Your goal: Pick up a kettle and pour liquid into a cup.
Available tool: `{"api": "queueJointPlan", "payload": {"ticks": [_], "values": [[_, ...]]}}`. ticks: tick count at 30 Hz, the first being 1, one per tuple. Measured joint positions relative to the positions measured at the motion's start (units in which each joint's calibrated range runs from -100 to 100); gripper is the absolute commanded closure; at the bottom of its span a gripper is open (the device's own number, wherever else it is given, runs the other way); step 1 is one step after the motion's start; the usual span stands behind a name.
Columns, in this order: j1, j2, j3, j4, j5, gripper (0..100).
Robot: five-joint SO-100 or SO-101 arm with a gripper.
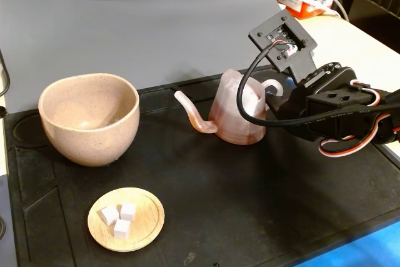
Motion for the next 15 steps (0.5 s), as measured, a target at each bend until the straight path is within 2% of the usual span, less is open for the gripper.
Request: {"api": "queueJointPlan", "payload": {"ticks": [15], "values": [[-0.08, 0.0, -1.46, 0.0, 3.67, 84]]}}
